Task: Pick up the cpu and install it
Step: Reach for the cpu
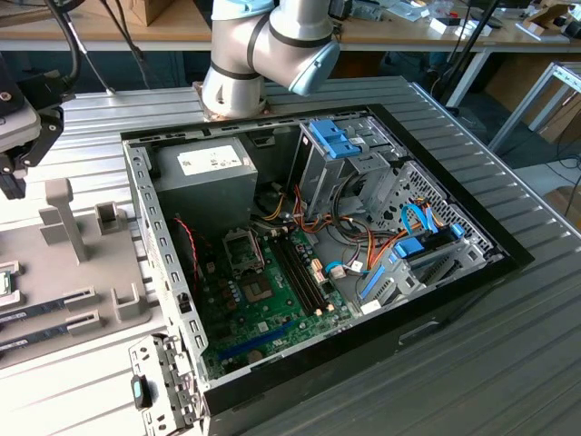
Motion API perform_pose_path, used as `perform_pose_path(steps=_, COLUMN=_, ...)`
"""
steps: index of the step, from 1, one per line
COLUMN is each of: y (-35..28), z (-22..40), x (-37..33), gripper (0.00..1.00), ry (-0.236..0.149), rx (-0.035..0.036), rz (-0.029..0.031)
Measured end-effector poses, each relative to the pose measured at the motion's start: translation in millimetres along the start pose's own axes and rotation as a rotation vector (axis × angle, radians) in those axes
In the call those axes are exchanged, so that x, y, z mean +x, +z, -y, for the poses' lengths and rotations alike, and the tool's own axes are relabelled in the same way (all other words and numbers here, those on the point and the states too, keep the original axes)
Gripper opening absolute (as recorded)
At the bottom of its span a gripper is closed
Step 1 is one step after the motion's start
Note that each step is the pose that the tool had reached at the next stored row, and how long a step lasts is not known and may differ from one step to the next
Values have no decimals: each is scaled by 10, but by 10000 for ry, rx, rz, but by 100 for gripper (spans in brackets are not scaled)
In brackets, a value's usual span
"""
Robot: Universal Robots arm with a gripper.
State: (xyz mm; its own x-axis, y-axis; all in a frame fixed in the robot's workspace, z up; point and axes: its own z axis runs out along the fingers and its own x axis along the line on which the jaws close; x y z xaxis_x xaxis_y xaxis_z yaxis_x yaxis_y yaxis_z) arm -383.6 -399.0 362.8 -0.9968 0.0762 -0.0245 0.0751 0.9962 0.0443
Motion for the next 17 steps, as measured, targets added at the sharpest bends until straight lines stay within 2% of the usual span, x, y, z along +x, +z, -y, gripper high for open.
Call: perform_pose_path(steps=17, y=54, z=4, x=23, gripper=11, ry=0, rx=0, rz=0)
